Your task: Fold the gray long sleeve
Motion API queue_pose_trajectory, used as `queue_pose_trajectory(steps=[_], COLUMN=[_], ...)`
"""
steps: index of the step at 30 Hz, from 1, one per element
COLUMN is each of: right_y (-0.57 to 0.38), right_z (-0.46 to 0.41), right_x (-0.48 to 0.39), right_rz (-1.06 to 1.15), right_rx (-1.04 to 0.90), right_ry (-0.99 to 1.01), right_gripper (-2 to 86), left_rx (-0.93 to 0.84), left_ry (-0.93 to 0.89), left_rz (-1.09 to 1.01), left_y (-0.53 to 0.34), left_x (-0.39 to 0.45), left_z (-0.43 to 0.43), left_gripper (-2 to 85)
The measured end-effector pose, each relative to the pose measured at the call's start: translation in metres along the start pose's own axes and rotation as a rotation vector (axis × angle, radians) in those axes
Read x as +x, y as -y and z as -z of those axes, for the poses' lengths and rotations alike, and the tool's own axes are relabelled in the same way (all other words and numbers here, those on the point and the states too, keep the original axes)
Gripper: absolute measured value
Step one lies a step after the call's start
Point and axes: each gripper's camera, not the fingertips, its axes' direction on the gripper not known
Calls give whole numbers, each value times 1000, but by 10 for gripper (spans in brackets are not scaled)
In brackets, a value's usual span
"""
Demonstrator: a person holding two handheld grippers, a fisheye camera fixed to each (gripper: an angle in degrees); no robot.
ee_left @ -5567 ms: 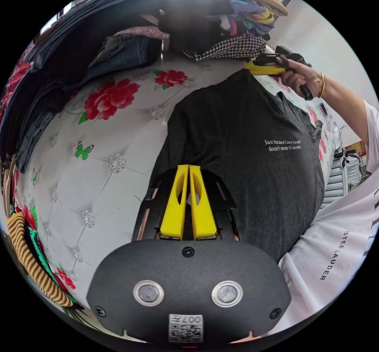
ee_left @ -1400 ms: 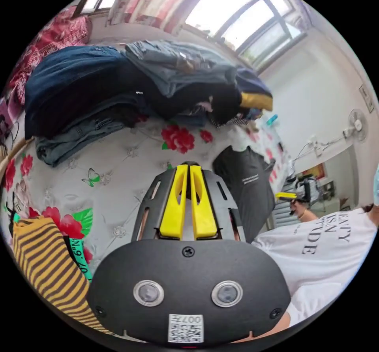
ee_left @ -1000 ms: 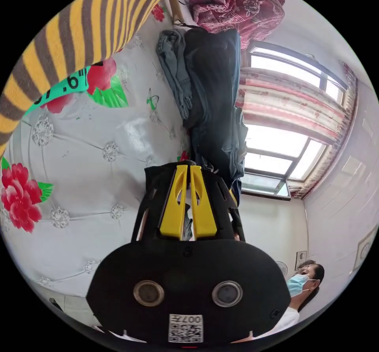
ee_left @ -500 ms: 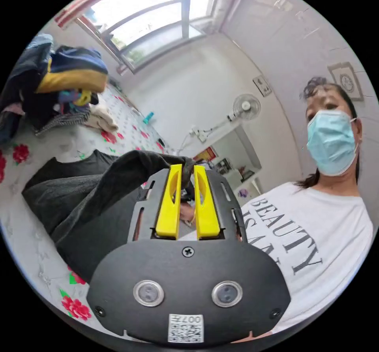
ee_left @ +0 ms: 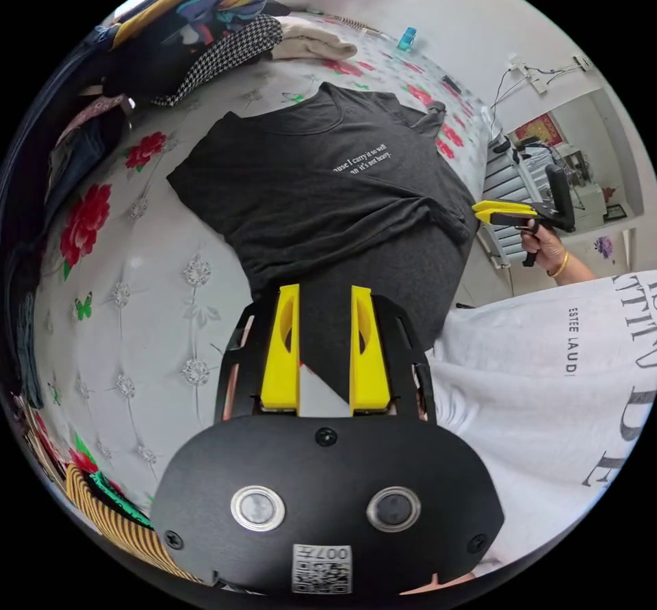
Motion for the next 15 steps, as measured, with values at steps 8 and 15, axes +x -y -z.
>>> queue_pose_trajectory(steps=[8,15], right_y=[19,35], right_z=[-54,83], right_x=[-70,-114], right_rz=[215,433], right_rx=[-198,70], right_ry=[-255,-556], right_gripper=[24,3], left_rx=[-96,-105], left_ry=[201,201], left_rz=[-3,7], left_y=[23,28], left_x=[10,14], left_z=[-82,-109], left_gripper=[5,-9])
